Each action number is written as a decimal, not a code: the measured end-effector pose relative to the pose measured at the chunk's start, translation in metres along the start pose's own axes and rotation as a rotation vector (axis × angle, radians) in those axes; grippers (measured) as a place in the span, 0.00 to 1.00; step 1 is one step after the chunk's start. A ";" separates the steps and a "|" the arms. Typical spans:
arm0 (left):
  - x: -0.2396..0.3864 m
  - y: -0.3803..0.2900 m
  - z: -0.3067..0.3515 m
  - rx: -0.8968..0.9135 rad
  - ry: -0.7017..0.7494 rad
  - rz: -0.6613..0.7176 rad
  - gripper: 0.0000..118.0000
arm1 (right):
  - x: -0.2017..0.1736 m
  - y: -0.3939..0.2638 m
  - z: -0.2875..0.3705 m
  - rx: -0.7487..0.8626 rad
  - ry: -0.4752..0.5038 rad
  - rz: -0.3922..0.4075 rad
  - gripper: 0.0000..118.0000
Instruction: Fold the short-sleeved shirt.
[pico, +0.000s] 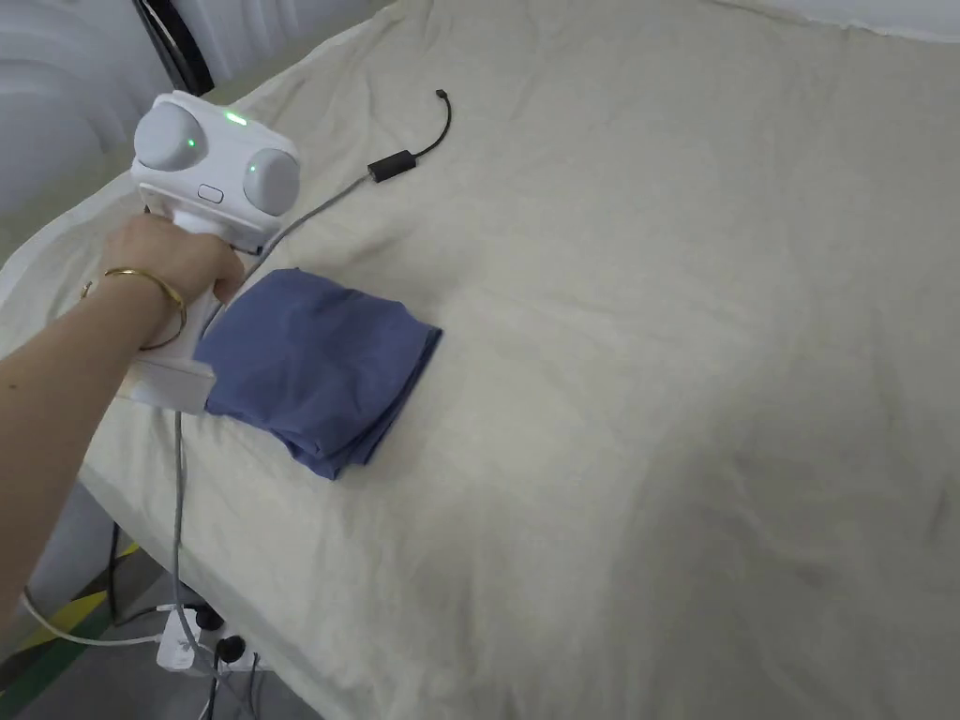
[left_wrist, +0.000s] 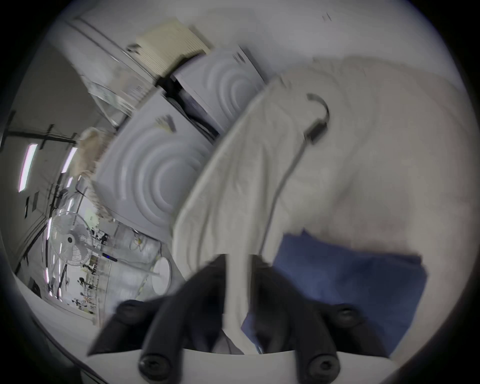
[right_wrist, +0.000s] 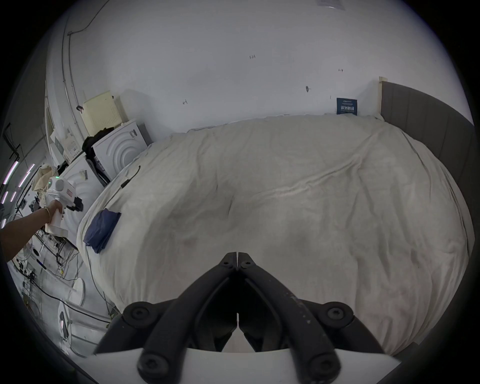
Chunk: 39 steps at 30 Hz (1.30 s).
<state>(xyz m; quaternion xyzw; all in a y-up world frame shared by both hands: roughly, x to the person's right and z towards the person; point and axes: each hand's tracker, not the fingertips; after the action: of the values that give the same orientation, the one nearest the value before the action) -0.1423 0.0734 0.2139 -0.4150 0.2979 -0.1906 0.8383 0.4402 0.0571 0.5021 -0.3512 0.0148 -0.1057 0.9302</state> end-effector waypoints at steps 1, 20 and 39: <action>0.000 0.006 0.020 0.054 -0.030 0.051 0.00 | 0.003 0.001 0.007 0.025 -0.003 0.006 0.01; 0.079 -0.080 0.440 0.922 -0.729 0.302 0.00 | 0.076 0.060 0.201 0.533 -0.298 0.113 0.01; 0.159 -0.194 0.442 0.795 -0.802 0.169 0.00 | 0.098 -0.005 0.195 0.509 -0.351 0.050 0.01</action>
<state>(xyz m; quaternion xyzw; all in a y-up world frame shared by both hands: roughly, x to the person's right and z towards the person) 0.2534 0.1279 0.5282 -0.0825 -0.1060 -0.0478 0.9898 0.5551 0.1600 0.6574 -0.1195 -0.1645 -0.0209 0.9789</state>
